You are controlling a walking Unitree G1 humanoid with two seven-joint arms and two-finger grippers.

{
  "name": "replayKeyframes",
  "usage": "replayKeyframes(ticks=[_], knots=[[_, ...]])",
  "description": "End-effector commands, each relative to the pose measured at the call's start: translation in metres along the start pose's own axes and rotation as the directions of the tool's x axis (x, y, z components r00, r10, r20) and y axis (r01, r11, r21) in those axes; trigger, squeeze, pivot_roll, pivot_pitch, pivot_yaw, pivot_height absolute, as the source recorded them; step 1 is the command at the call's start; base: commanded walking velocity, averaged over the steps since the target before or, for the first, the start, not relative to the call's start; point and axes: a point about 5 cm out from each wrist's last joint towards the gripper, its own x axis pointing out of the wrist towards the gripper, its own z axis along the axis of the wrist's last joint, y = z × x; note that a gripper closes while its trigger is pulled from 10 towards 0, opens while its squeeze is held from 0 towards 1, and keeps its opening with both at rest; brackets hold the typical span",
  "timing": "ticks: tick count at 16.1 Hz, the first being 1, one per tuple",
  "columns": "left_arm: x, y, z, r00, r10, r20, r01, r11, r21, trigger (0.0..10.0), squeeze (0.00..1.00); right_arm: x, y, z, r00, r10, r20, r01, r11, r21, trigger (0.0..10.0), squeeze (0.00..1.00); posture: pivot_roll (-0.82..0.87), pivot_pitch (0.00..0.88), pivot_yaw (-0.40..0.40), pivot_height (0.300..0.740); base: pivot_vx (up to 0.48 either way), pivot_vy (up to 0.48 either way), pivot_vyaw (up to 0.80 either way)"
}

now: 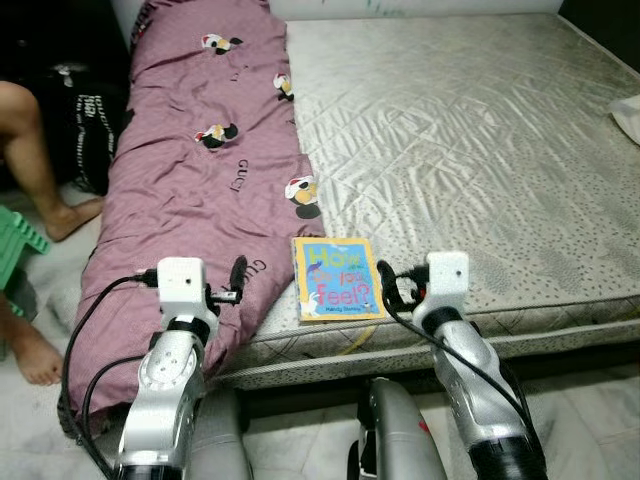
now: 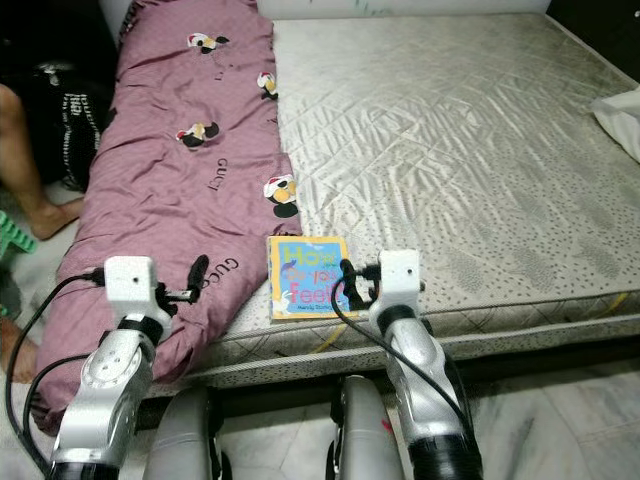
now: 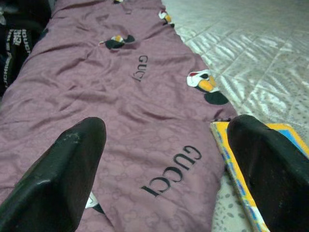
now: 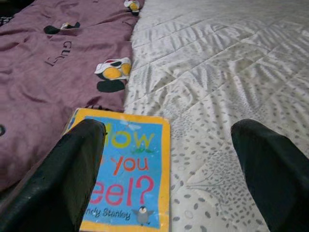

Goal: Clean up the room

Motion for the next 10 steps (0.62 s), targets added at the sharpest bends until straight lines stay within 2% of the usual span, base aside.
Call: replayKeyframes(ticks=[1,3,7,8,10], knots=[[0.005,0.006,0.002,1.000,0.001,-0.001,-0.001,1.000,-0.011,10.0,0.00,-0.003,-0.001,0.002,1.000,0.001,0.004,-0.001,1.000,0.001,10.0,0.00,-0.02,0.103,-0.022,0.576,0.000,0.000,0.00],[0.010,0.006,0.004,1.000,-0.009,-0.002,0.009,1.000,0.005,10.0,0.00,-0.004,0.002,0.002,0.999,0.046,-0.003,-0.046,0.999,0.022,10.0,0.00,-0.03,0.104,-0.020,0.556,0.000,0.000,0.00],[0.014,0.002,-0.001,0.998,-0.041,-0.038,0.043,0.998,0.047,10.0,0.00,-0.008,0.010,0.001,0.996,0.086,-0.001,-0.086,0.996,0.000,10.0,0.00,-0.03,0.103,-0.018,0.556,0.000,0.000,0.00],[0.012,-0.008,-0.006,0.996,-0.075,-0.046,0.076,0.997,0.018,10.0,0.00,-0.009,0.010,0.005,0.995,0.103,0.011,-0.103,0.995,0.011,10.0,0.00,-0.05,0.101,-0.021,0.556,0.000,0.000,0.00],[0.011,-0.012,-0.008,0.996,-0.075,-0.046,0.076,0.997,0.015,10.0,0.00,-0.012,0.009,0.007,0.993,0.116,0.028,-0.116,0.993,0.029,10.0,0.00,-0.05,0.101,-0.021,0.531,0.000,0.000,0.00]])
